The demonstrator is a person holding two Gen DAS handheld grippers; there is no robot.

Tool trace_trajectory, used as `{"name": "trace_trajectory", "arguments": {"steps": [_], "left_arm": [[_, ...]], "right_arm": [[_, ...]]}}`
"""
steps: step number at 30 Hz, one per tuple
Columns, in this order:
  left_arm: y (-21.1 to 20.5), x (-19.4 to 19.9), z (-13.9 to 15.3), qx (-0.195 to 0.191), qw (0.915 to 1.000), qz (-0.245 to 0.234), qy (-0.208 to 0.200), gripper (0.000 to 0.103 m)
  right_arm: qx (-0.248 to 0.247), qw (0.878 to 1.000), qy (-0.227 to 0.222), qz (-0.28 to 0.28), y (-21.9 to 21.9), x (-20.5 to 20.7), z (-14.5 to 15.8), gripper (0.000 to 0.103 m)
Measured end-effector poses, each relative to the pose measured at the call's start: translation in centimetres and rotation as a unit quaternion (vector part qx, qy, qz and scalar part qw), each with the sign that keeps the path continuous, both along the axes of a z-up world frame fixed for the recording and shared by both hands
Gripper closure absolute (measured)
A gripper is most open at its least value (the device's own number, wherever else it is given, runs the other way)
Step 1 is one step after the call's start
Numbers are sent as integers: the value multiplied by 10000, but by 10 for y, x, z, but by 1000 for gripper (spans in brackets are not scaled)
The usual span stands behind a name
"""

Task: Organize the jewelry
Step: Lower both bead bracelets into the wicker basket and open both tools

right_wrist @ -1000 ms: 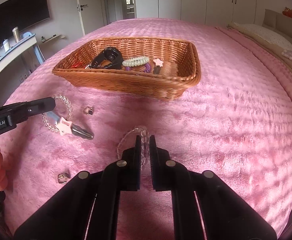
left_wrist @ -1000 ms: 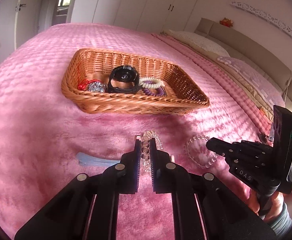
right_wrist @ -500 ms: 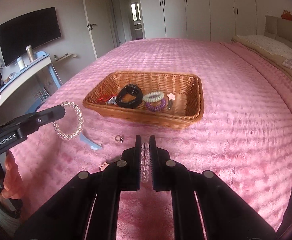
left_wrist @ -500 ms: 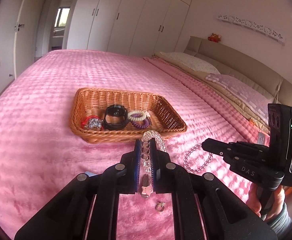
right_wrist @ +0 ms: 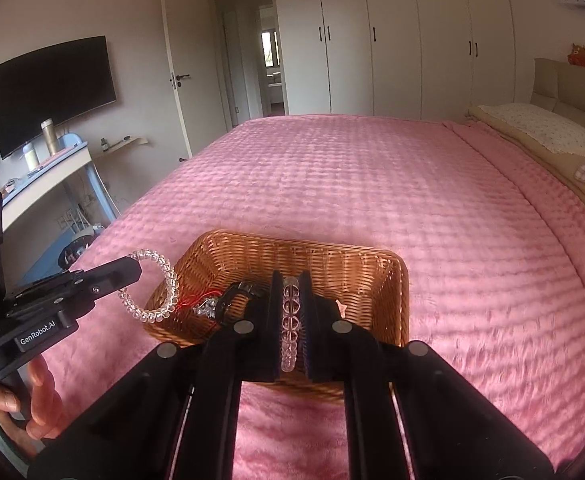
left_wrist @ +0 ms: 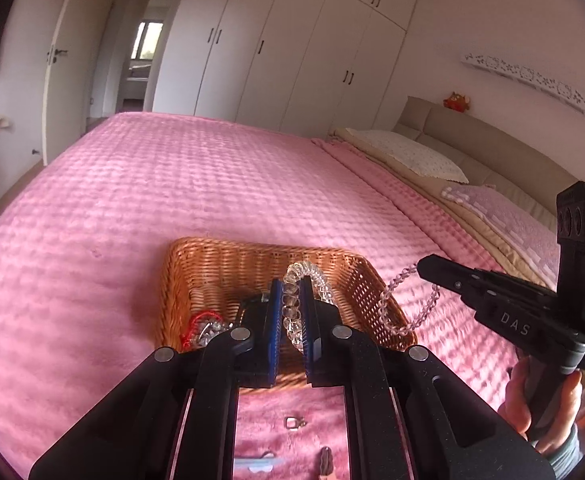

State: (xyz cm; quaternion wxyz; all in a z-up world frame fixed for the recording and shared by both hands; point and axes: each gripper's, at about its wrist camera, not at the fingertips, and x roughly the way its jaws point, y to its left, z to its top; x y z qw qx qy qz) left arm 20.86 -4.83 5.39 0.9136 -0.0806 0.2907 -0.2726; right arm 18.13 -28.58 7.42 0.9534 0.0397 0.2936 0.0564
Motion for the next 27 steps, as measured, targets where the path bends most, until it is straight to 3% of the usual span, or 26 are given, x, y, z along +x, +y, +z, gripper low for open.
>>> {"name": "trace_trajectory", "arguments": {"steps": [6, 13, 27], "left_arm": [[-5, 40, -28, -14, 9993, 314, 218, 96], [-15, 57, -63, 586, 9968, 496, 218, 96], [-23, 62, -84, 1049, 9930, 511, 205, 95]], "right_arm": [[101, 9993, 358, -45, 7, 53, -29, 97], [105, 9976, 686, 14, 18, 93, -61, 97], [153, 9917, 1227, -356, 3, 123, -98, 97]]}}
